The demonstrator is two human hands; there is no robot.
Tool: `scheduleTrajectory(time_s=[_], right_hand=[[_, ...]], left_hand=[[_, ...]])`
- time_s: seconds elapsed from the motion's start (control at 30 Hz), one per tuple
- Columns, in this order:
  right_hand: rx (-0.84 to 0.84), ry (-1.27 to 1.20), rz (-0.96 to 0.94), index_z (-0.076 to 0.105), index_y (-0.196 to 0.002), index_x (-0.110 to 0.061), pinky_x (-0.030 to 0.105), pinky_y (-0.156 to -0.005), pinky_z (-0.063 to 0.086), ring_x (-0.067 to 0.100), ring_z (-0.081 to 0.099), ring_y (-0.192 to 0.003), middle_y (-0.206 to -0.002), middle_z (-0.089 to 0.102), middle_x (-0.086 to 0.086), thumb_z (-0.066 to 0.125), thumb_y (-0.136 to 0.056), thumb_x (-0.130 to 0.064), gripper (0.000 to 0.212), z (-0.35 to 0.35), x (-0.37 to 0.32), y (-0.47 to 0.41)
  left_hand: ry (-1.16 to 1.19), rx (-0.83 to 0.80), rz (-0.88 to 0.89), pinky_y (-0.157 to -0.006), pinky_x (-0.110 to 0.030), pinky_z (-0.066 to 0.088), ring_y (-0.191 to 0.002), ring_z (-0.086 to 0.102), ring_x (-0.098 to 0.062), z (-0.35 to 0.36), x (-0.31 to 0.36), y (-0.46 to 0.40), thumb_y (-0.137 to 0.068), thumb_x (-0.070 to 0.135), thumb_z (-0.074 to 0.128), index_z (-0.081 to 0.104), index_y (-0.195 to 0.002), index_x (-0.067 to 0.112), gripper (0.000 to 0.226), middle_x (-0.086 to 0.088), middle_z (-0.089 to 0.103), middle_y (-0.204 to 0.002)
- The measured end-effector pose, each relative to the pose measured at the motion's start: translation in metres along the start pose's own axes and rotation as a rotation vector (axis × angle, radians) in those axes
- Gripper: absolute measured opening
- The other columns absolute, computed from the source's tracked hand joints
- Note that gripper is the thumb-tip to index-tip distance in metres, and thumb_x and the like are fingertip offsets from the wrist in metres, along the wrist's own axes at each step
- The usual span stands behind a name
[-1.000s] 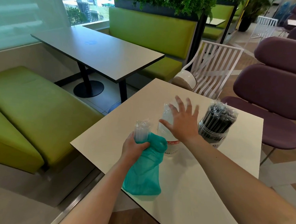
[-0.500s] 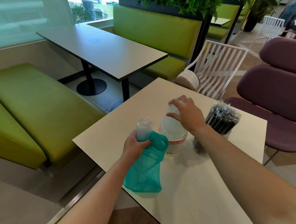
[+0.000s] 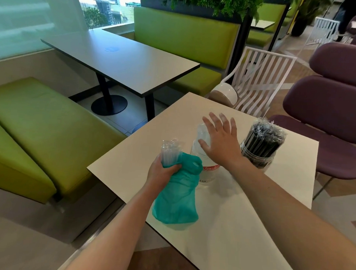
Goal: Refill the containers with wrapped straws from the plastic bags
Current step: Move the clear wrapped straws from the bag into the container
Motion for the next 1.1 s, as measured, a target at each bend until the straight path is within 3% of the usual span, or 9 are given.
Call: scheduleTrajectory(time_s=[0.1,0.17,0.3,0.4,0.53,0.63,0.83,1.0,1.1], right_hand=[[0.217,-0.119,0.047,0.054,-0.129,-0.023,0.043,-0.105,0.025,0.025,0.037,-0.128,-0.136,0.047,0.003,0.052,-0.092,-0.034,0.039,-0.025,-0.022,0.024],[0.201,-0.328,0.071,0.065,-0.113,-0.018,0.034,-0.093,0.038,0.021,0.049,-0.111,-0.115,0.06,0.003,0.053,-0.092,-0.02,0.024,-0.015,-0.035,0.034],[-0.213,-0.97,0.274,0.061,-0.125,-0.008,0.016,-0.084,0.042,0.011,0.054,-0.102,-0.117,0.064,0.006,0.057,-0.093,-0.012,0.032,0.032,-0.055,0.051],[-0.393,-1.128,0.296,0.053,-0.134,-0.013,0.009,-0.071,0.044,0.011,0.055,-0.102,-0.114,0.058,-0.003,0.067,-0.09,-0.029,0.049,0.049,-0.066,0.06],[-0.44,-1.195,0.353,0.053,-0.132,-0.019,0.021,-0.083,0.053,0.016,0.059,-0.103,-0.118,0.059,0.003,0.068,-0.087,-0.041,0.053,0.063,-0.06,0.062],[-0.493,-1.25,0.353,0.054,-0.129,-0.019,0.013,-0.067,0.048,0.009,0.059,-0.09,-0.111,0.059,0.002,0.063,-0.091,-0.038,0.044,0.067,-0.06,0.065],[-0.488,-1.274,0.42,0.055,-0.119,-0.014,0.018,-0.063,0.043,0.005,0.053,-0.081,-0.095,0.057,-0.006,0.054,-0.098,-0.032,0.028,0.074,-0.049,0.066],[-0.457,-1.375,0.431,0.06,-0.121,-0.012,0.028,-0.077,0.054,0.016,0.063,-0.096,-0.106,0.066,0.0,0.068,-0.087,-0.037,0.043,0.073,-0.049,0.07],[-0.429,-1.381,0.452,0.064,-0.114,-0.013,0.036,-0.087,0.054,0.022,0.065,-0.102,-0.106,0.069,0.005,0.072,-0.084,-0.035,0.037,0.073,-0.043,0.073]], left_hand=[[0.061,-0.017,-0.028,-0.089,-0.038,0.056,-0.096,0.067,-0.02,0.0,-0.004,0.001,-0.081,0.023,0.078,0.06,-0.115,0.021,0.038,0.0,0.069,-0.104],[0.079,-0.041,-0.023,-0.088,-0.039,0.058,-0.096,0.069,-0.021,0.001,-0.005,0.003,-0.082,0.02,0.078,0.061,-0.115,0.019,0.037,-0.002,0.07,-0.104],[0.112,-0.121,0.041,-0.079,-0.031,0.059,-0.092,0.071,-0.019,0.007,0.004,0.01,-0.083,0.016,0.077,0.064,-0.111,0.022,0.032,-0.003,0.072,-0.102],[0.104,-0.19,0.103,-0.075,-0.027,0.058,-0.089,0.071,-0.017,0.012,0.012,0.016,-0.085,0.011,0.073,0.064,-0.104,0.026,0.025,-0.005,0.072,-0.102],[0.079,-0.2,0.049,-0.083,-0.032,0.058,-0.1,0.067,-0.021,0.013,0.002,0.017,-0.083,0.01,0.076,0.054,-0.118,0.02,0.042,-0.007,0.066,-0.112],[0.071,-0.17,0.023,-0.082,-0.032,0.059,-0.101,0.066,-0.023,0.011,-0.005,0.015,-0.079,0.009,0.08,0.05,-0.125,0.012,0.055,-0.008,0.065,-0.113],[0.106,-0.145,-0.029,-0.083,-0.034,0.059,-0.094,0.071,-0.022,0.008,-0.009,0.014,-0.084,0.024,0.075,0.064,-0.115,0.01,0.035,-0.007,0.072,-0.103],[0.063,-0.123,-0.016,-0.083,-0.036,0.059,-0.092,0.071,-0.022,0.011,-0.006,0.011,-0.085,0.026,0.075,0.064,-0.109,0.014,0.03,-0.007,0.072,-0.101],[0.051,-0.144,0.002,-0.081,-0.035,0.059,-0.09,0.071,-0.022,0.017,-0.003,0.011,-0.082,0.028,0.077,0.065,-0.105,0.016,0.028,-0.006,0.072,-0.099]])
Point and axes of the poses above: each hand's wrist, its own y-axis away from the middle knuckle, its own z-axis out of the palm, x = y × z, the point moved 9 cm from there along -y, towards the middle knuckle
